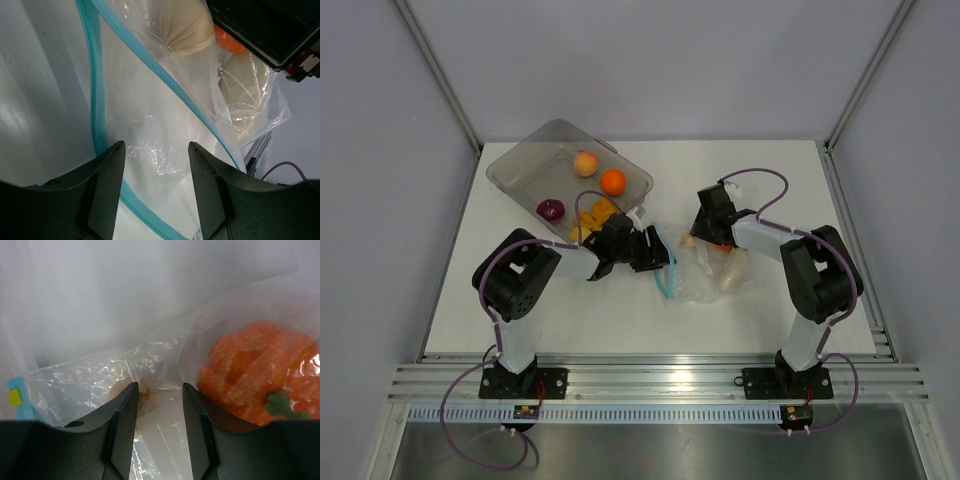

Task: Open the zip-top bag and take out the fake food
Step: Pick up the fake vegetable from the zipper food storage bag.

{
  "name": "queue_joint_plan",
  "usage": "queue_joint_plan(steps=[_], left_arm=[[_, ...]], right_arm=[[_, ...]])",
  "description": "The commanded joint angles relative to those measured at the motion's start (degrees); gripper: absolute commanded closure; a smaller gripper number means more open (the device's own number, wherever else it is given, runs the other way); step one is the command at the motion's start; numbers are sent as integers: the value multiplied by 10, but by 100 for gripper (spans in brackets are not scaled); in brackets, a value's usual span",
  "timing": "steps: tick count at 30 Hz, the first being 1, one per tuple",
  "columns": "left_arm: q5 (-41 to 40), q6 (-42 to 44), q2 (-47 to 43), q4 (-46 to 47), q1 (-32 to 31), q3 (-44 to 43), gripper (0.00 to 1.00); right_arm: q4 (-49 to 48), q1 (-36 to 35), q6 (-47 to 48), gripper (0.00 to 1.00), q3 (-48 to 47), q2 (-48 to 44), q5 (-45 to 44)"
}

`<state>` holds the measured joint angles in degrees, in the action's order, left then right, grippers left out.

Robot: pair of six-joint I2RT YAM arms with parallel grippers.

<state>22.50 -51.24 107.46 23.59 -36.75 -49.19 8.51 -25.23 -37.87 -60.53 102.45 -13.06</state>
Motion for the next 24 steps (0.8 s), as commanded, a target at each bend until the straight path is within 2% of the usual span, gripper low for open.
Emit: queue_joint_plan(steps=[1, 8, 19, 24], left_arm=[[-3, 12, 5, 24, -1, -25, 43], [-12, 17, -1, 38, -2, -21, 37], [-40, 36, -17, 48, -1, -17, 24], [-49, 43, -15, 38, -1, -25, 23]], right_arm=[[45, -9, 16, 52, -38, 19, -14], [70, -12, 30, 54, -67, 49, 41], [69, -19, 39, 55, -73, 46, 69], [50, -21, 39, 55, -63, 35, 81]])
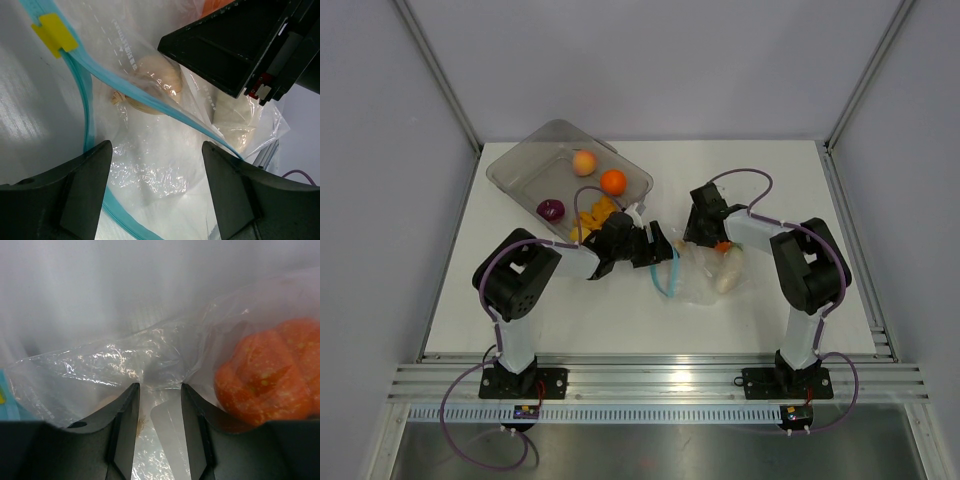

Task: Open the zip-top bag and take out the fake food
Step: Pick up the fake vegetable from the zipper food storage bag.

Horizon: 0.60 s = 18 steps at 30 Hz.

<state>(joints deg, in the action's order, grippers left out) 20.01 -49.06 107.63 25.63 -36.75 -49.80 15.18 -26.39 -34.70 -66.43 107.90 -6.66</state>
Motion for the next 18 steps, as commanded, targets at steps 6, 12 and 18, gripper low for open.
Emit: queue_joint_plan(steps=[6, 12, 18], left_arm=[[-26, 28, -1, 5, -1, -34, 22], [-27, 34, 6, -3, -1, -46, 21], [-38, 33, 6, -8, -2, -41, 21]], right_arm=[[-29, -13, 12, 54, 3, -30, 52], [-28, -15, 44, 53, -8, -16, 128], [-25, -17, 51, 53, -12, -11, 143]])
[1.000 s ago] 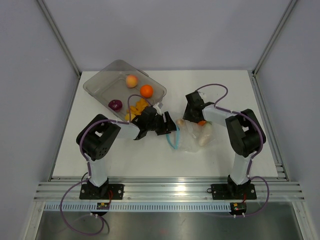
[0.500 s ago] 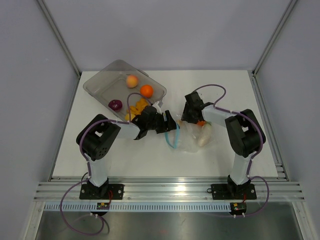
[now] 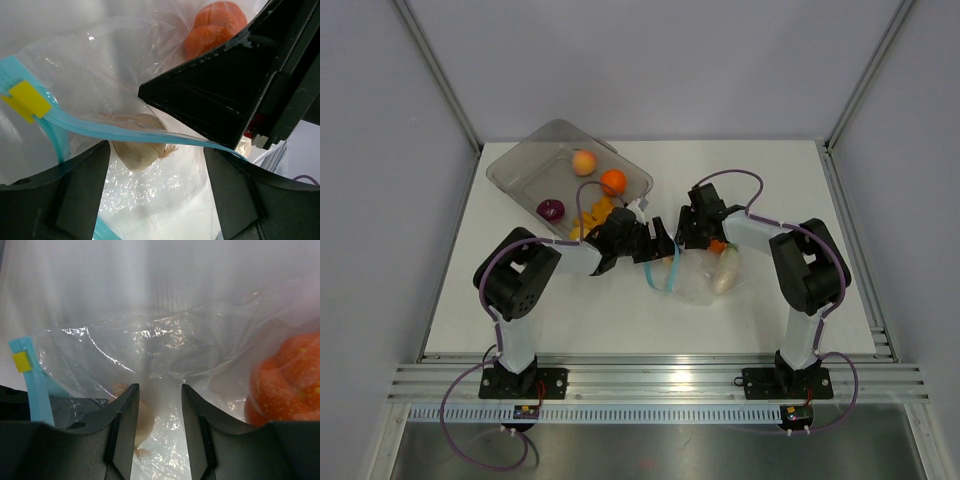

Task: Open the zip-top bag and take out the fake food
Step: Pick up the fake vegetable from the zipper food storage bag.

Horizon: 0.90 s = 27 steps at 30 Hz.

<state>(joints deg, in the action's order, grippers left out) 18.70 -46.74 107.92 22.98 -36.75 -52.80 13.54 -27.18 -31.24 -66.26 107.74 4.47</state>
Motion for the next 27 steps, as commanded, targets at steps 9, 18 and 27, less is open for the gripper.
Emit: queue_joint_plan(steps=[9, 18, 27], left_arm=[[-33, 14, 25, -31, -3, -37, 25], [-43, 21, 38, -65, -6, -57, 31], [-35, 24, 41, -68, -7, -61, 53]], right_arm=[[-5, -9, 13, 57, -13, -11, 28], [-20, -9, 18, 62, -3, -19, 62], [-2, -9, 18, 68, -4, -23, 21]])
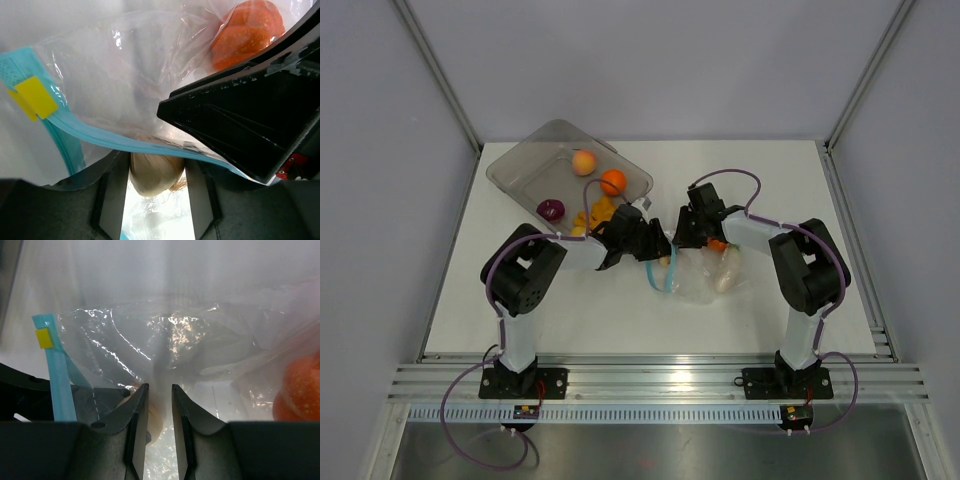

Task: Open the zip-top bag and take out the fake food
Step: Pick up the fake vegetable from the zipper food storage bag.

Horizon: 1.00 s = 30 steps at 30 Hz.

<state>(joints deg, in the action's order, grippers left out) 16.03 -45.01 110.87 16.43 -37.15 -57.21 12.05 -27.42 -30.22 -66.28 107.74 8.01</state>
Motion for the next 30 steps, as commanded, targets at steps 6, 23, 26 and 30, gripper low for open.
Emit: queue_joint_plan(steps=[6, 23, 26, 30], left_arm=[[1, 6, 4, -3, -3, -14, 38], [-23, 33, 1, -79, -16, -35, 38], [-37, 39, 3, -98, -19, -41, 41], [-40, 42, 8, -111, -20, -49, 50]], right_arm=[[38, -5, 0, 69, -15, -17, -63], [45, -4, -4, 70, -13, -23, -77], [44, -2, -5, 70, -11, -24, -77], [45, -2, -6, 70, -8, -27, -91]])
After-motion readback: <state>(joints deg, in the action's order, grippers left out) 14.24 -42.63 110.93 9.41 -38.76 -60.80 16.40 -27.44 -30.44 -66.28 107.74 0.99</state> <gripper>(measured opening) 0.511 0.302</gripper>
